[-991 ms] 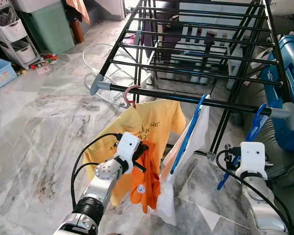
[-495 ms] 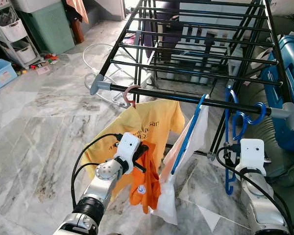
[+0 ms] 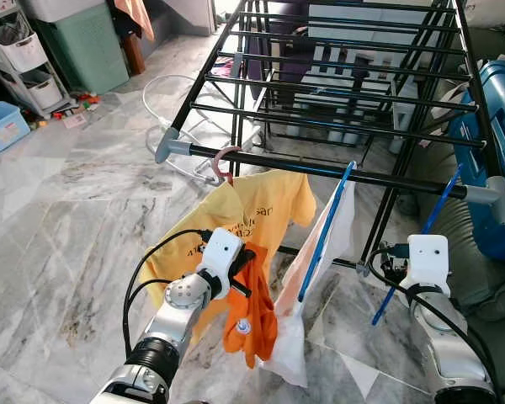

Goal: Hang hanger

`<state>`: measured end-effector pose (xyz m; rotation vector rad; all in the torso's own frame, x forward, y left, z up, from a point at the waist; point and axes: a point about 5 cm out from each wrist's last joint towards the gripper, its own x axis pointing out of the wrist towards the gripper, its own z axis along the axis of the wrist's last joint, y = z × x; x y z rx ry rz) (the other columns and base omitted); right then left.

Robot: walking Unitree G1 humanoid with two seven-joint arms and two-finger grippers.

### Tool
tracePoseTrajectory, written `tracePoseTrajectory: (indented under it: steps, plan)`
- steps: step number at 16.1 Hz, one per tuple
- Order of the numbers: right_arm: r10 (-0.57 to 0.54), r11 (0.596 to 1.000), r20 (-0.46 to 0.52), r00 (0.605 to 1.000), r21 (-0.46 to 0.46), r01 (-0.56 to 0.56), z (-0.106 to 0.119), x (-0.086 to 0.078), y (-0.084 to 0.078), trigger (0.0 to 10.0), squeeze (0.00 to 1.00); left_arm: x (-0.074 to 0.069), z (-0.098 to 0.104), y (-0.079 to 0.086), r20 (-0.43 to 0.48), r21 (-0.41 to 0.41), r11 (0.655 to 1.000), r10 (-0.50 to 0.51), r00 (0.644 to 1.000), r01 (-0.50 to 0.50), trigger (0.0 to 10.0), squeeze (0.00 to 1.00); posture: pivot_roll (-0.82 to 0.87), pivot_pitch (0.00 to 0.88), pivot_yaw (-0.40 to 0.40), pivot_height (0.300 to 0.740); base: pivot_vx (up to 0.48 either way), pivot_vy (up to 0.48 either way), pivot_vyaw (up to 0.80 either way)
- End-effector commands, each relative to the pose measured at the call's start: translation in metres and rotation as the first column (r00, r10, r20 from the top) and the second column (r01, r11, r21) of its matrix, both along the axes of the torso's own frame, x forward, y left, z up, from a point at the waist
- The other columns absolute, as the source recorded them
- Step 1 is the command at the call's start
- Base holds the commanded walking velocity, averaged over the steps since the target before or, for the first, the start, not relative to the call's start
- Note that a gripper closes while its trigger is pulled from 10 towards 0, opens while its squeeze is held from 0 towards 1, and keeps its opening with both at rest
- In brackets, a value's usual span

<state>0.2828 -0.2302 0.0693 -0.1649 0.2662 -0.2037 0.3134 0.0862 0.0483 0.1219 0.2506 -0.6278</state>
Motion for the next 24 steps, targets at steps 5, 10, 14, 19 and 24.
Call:
tracePoseTrajectory:
  steps: [5, 10, 14, 19, 24]
  plan:
    - [-0.016, 0.991, 0.015, 1.000, 0.130, 0.014, -0.003, 0.005, 0.014, 0.0, 0.00, 0.004, 0.005, -0.001, 0.023, 0.023, 1.000, -0.021, 1.000, 0.021, 10.0, 0.00, 0.03, 0.071, 0.049, 0.740, 0.000, 0.000, 0.00]
    - [-0.024, 0.997, 0.020, 1.000, 0.079, 0.022, 0.001, 0.008, 0.013, 0.0, 0.00, 0.005, 0.006, 0.000, 0.030, 0.028, 0.999, -0.027, 0.999, 0.026, 10.0, 0.00, 0.04, 0.063, 0.051, 0.740, 0.000, 0.000, 0.00]
    - [-0.026, 0.999, 0.018, 1.000, 0.039, 0.025, 0.004, 0.012, 0.010, 0.0, 0.00, 0.006, 0.007, 0.000, 0.034, 0.031, 0.999, -0.033, 0.999, 0.032, 10.0, 0.00, 0.04, 0.058, 0.057, 0.740, 0.000, 0.000, 0.00]
    - [-0.017, 1.000, 0.006, 1.000, 0.017, 0.017, 0.002, 0.007, 0.011, 0.0, 0.00, 0.005, 0.006, -0.002, 0.032, 0.039, 0.998, -0.042, 0.999, 0.041, 10.0, 0.00, 0.04, 0.060, 0.058, 0.740, 0.000, 0.000, 0.00]
    - [-0.043, 0.999, -0.031, 0.999, 0.005, 0.043, -0.009, -0.008, 0.005, 0.0, 0.00, 0.004, 0.004, -0.002, 0.023, 0.049, 0.998, -0.044, 0.999, 0.043, 10.0, 0.00, 0.04, 0.061, 0.057, 0.740, 0.000, 0.000, 0.00]
